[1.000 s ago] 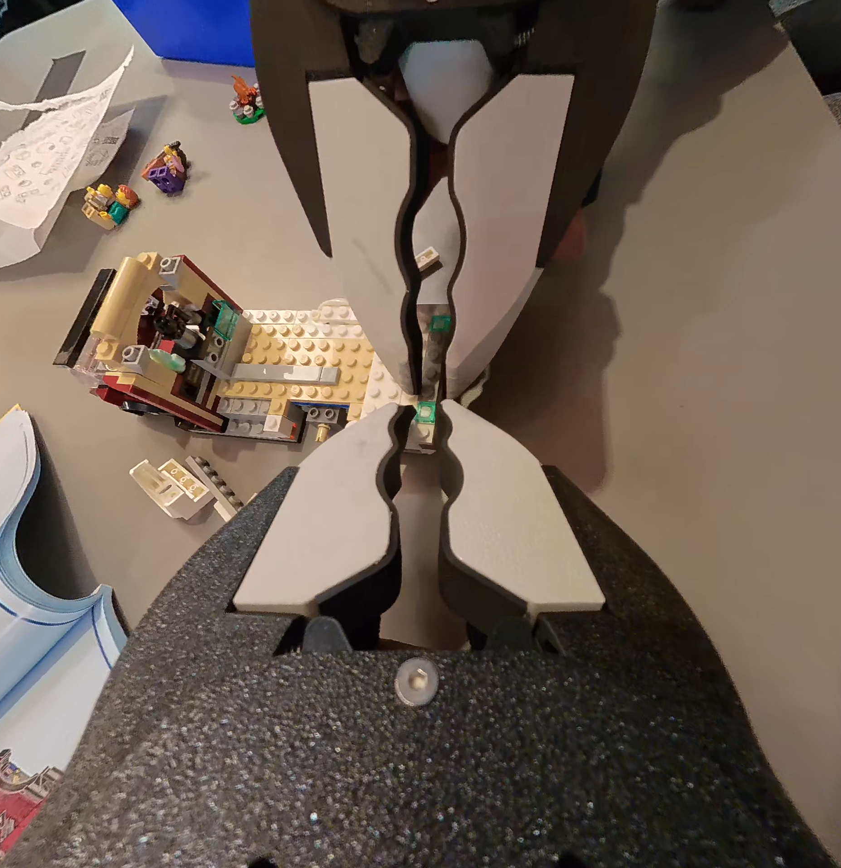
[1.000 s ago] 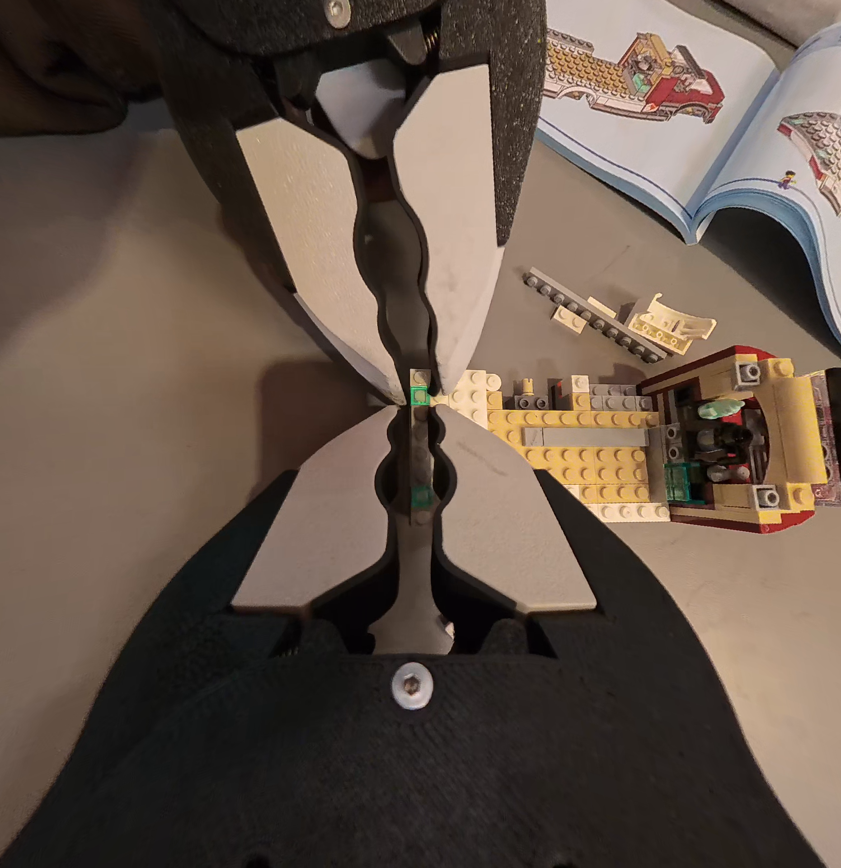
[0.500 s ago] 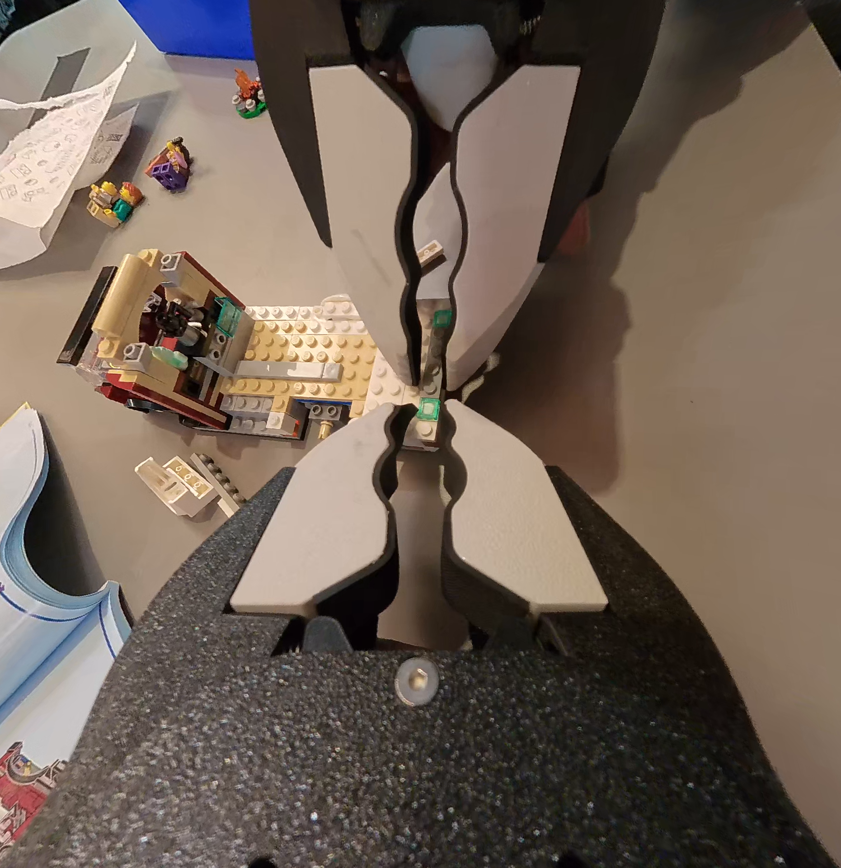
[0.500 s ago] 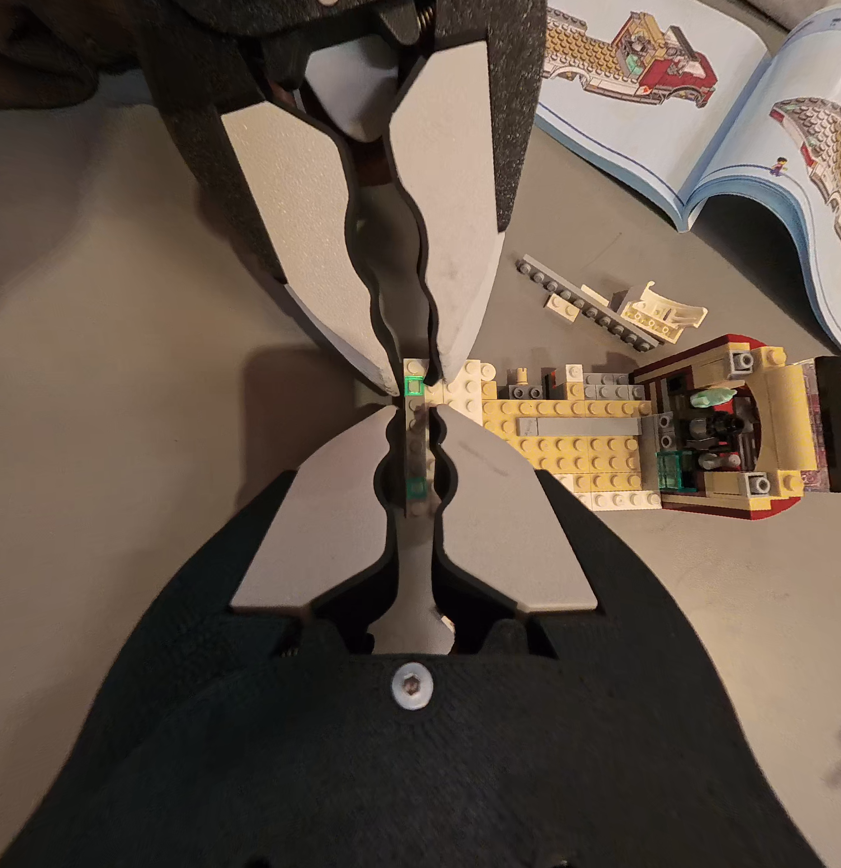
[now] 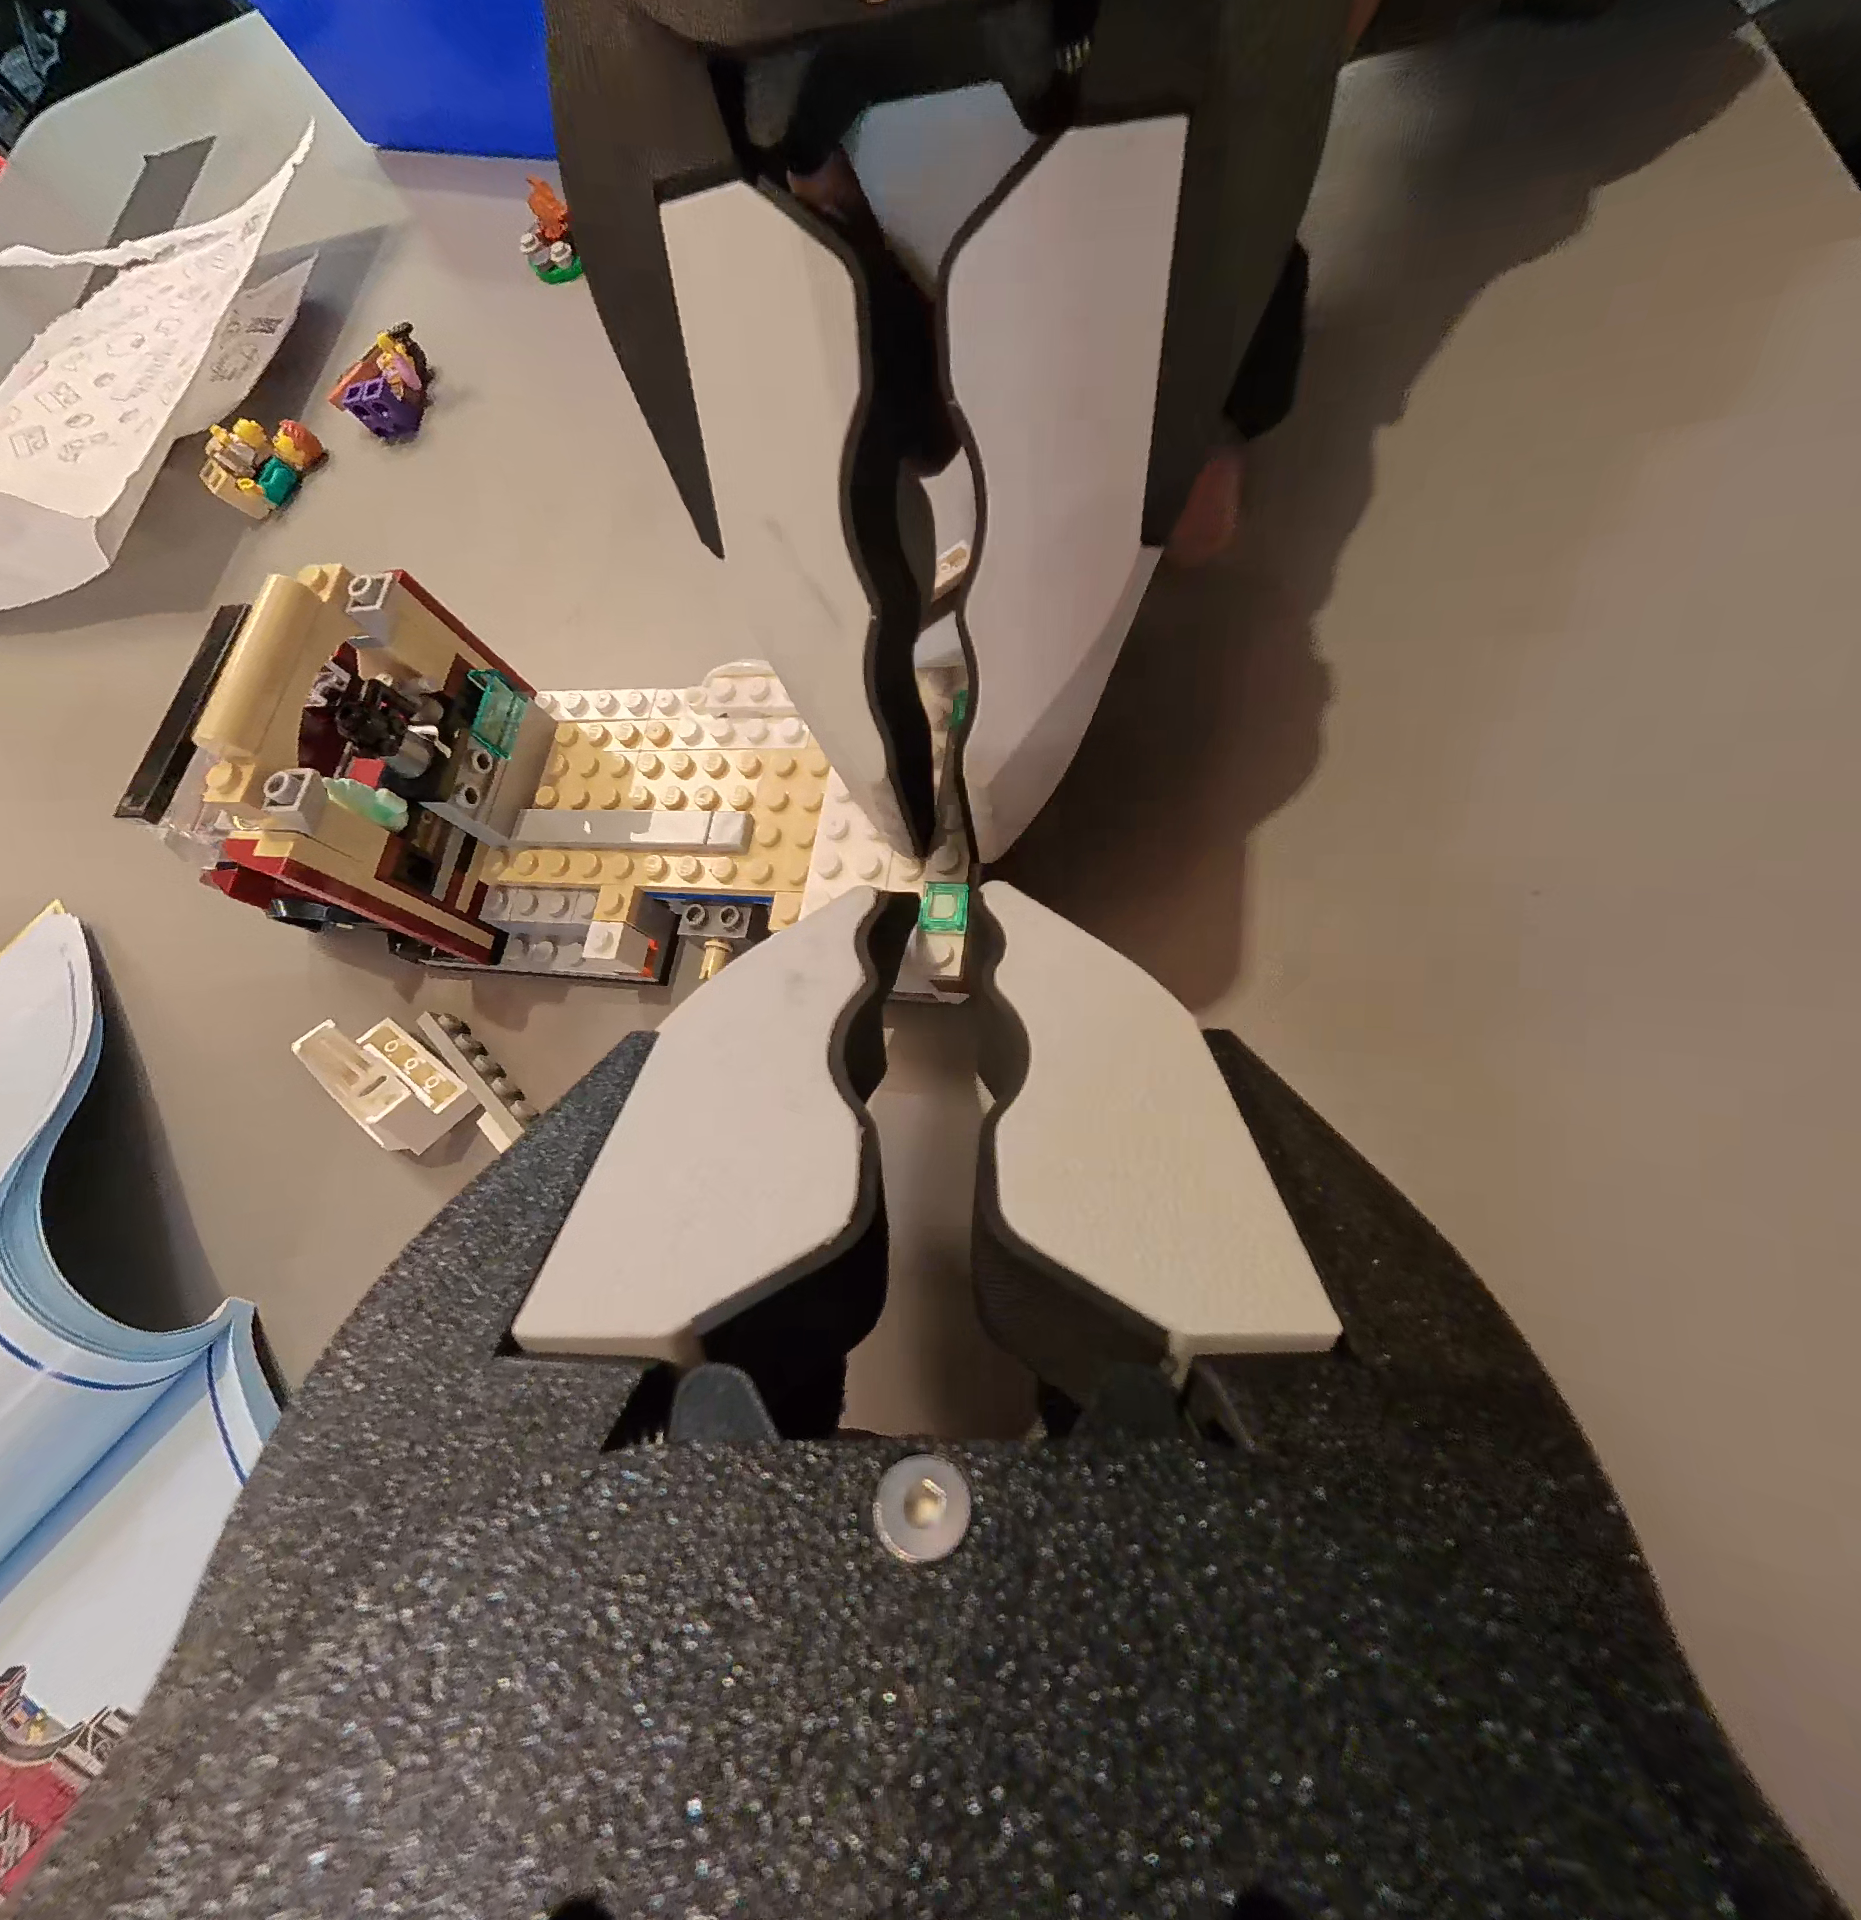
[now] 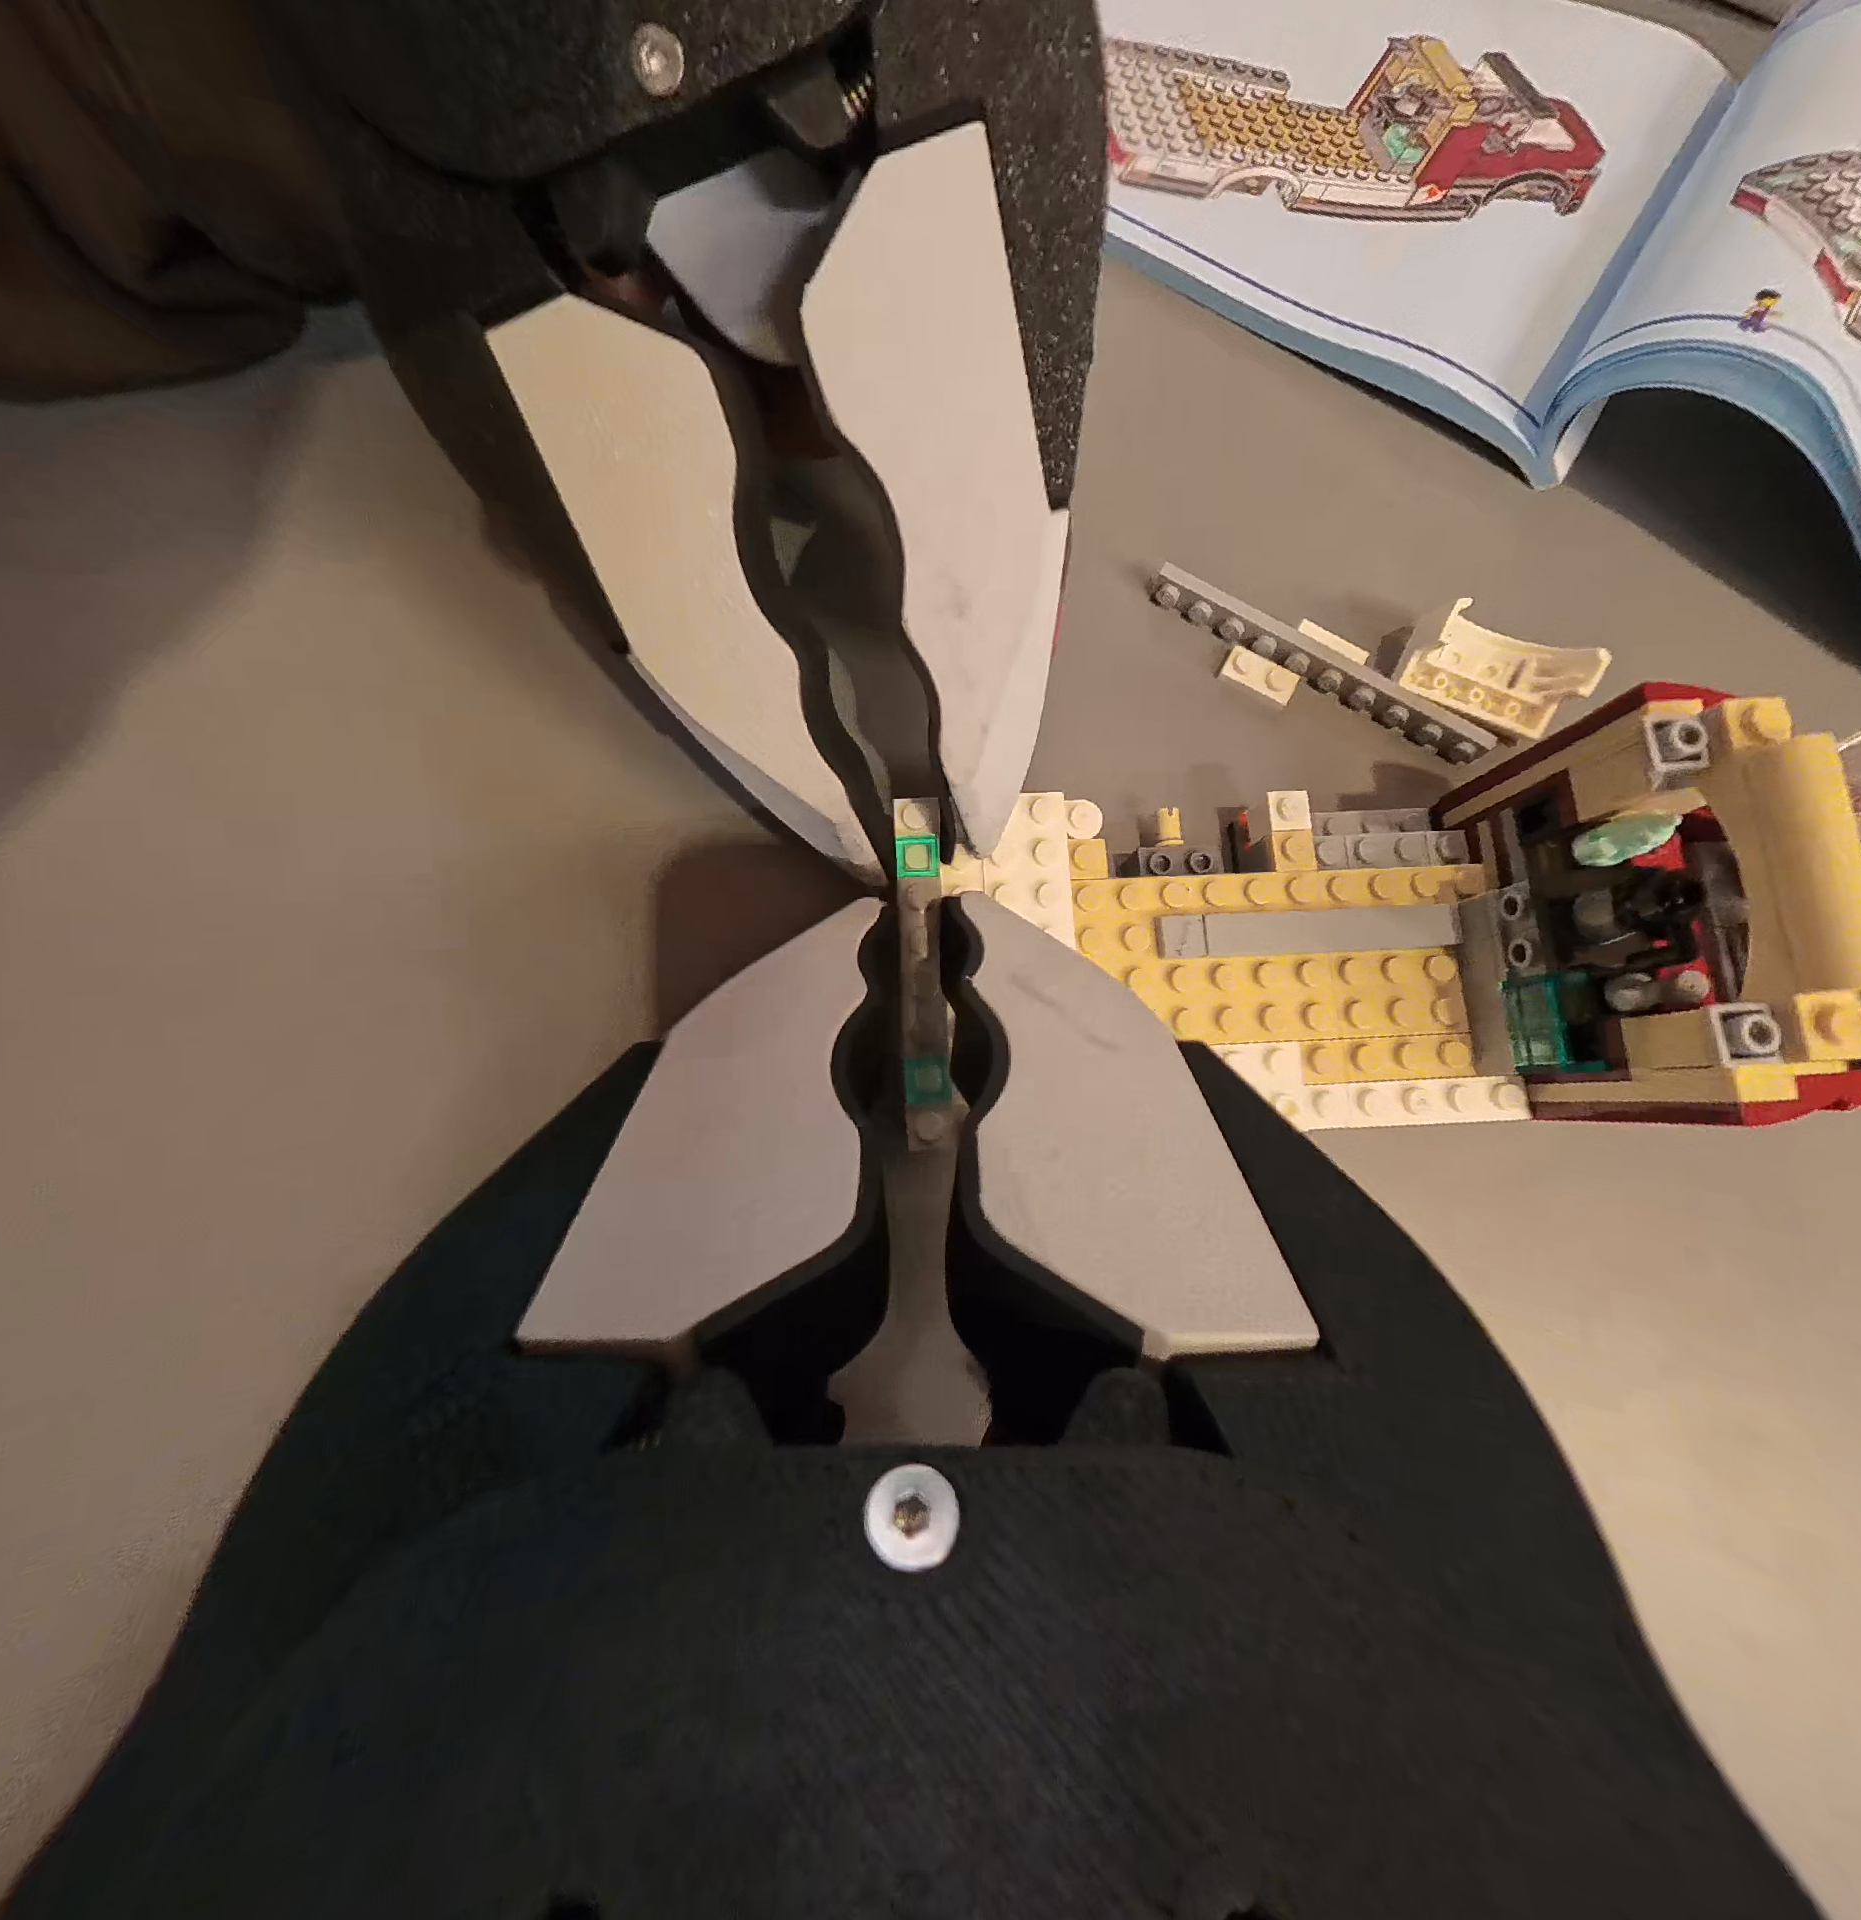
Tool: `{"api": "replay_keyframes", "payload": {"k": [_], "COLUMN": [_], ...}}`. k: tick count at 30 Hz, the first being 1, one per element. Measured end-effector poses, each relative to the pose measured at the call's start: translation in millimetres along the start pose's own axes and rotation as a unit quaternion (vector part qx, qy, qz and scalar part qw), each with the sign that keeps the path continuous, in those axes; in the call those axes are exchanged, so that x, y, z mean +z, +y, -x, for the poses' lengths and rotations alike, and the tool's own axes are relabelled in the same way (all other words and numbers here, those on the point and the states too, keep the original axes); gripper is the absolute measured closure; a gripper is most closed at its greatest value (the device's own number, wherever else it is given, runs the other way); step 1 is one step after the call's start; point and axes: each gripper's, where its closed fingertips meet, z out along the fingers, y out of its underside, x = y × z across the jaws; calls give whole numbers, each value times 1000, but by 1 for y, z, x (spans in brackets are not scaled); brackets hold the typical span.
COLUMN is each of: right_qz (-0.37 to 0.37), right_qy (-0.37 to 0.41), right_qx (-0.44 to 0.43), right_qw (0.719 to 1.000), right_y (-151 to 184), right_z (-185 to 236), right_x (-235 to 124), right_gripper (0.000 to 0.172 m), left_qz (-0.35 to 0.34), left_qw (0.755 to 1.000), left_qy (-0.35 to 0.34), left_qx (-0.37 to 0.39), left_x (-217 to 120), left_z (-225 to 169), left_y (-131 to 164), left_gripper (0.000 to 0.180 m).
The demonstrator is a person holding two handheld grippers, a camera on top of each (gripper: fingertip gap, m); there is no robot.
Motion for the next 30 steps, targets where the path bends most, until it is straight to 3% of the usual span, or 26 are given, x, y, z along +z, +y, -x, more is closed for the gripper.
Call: {"api": "replay_keyframes", "payload": {"k": [17, 21, 24, 30], "right_qz": [-73, -130, -153, -152], "right_qy": [-64, -77, -64, 40], "right_qx": [83, 106, 119, 124], "right_qw": [992, 983, 979, 980], "right_y": [-3, -18, -21, 3], "right_z": [0, -5, -11, -18], "right_x": [-6, -23, -36, -88], "right_gripper": [165, 165, 164, 164], "left_qz": [0, 1, 0, 0], "left_qw": [1000, 1000, 1000, 1000], "left_qy": [3, 3, 2, -2], "left_qx": [-5, -5, -4, 1], "left_x": [1, 0, 0, 0], "left_z": [0, 0, 0, 0], "left_y": [0, 0, 0, 0], "left_gripper": [168, 168, 168, 168]}}
